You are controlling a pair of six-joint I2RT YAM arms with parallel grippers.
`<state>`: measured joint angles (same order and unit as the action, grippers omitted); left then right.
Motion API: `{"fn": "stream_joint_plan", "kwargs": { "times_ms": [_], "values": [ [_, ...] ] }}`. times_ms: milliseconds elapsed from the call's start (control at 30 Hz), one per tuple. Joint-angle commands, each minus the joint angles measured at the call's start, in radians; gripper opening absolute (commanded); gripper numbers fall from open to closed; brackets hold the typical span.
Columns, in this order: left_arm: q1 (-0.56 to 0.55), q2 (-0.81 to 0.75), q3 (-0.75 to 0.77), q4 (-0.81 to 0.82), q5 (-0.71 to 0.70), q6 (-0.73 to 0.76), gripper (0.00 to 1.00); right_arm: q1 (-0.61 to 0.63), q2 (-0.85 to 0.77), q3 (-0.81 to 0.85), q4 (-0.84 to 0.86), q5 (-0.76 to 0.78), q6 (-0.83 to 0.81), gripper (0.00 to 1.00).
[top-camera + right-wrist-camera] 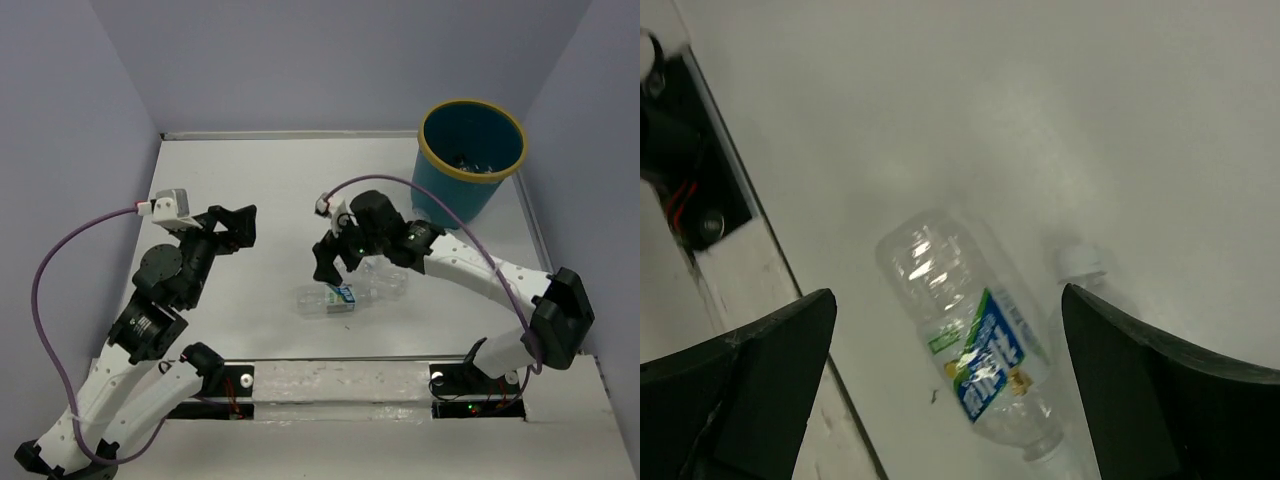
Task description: Put the plastic bottles in the bin
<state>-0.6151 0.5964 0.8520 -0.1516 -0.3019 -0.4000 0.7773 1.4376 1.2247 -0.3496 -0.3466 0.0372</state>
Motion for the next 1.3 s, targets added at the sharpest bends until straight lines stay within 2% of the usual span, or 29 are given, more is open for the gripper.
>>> {"fn": "stream_joint_plan", "kwargs": {
  "times_ms": [0,133,233,467,667,767,867,900,933,967,1033,1100,1267],
  "values": [
    [-0.002,-0.049,-0.013,0.027,-0.196,0.052,0.99,0.121,-0.023,-0.071,0.029,-0.035,-0.105,1.00],
    [0.000,-0.041,-0.013,0.001,-0.291,0.079,0.99,0.166,0.058,-0.097,0.037,0.018,-0.164,1.00],
    [0.002,-0.040,-0.022,0.013,-0.302,0.086,0.99,0.192,0.105,-0.079,0.031,0.035,-0.201,1.00],
    [0.040,-0.009,-0.033,0.035,-0.253,0.093,0.99,0.243,0.222,0.007,-0.067,0.047,-0.272,1.00],
    [0.139,-0.014,-0.047,0.060,-0.151,0.093,0.99,0.307,0.349,0.067,-0.112,0.135,-0.299,1.00],
    [0.198,-0.029,-0.056,0.069,-0.100,0.086,0.99,0.329,0.412,0.102,-0.112,0.213,-0.300,0.96],
    [0.239,-0.044,-0.065,0.076,-0.059,0.078,0.99,0.338,0.448,0.127,-0.092,0.250,-0.283,0.84],
    [0.245,-0.047,-0.067,0.076,-0.051,0.076,0.99,0.338,0.448,0.128,-0.085,0.264,-0.278,0.76],
    [0.250,-0.053,-0.070,0.078,-0.042,0.073,0.99,0.338,0.446,0.131,-0.080,0.273,-0.273,0.57],
    [0.253,-0.064,-0.073,0.076,-0.037,0.072,0.99,0.338,0.442,0.134,-0.078,0.276,-0.260,0.51],
    [0.256,-0.075,-0.077,0.072,-0.026,0.069,0.99,0.347,0.416,0.144,-0.063,0.305,-0.247,0.47],
    [0.256,-0.087,-0.085,0.072,0.004,0.059,0.99,0.347,0.371,0.153,-0.052,0.340,-0.221,0.35],
    [0.256,-0.092,-0.090,0.084,0.084,0.043,0.99,0.347,0.227,0.209,-0.016,0.454,-0.171,0.21]
  ]
}}
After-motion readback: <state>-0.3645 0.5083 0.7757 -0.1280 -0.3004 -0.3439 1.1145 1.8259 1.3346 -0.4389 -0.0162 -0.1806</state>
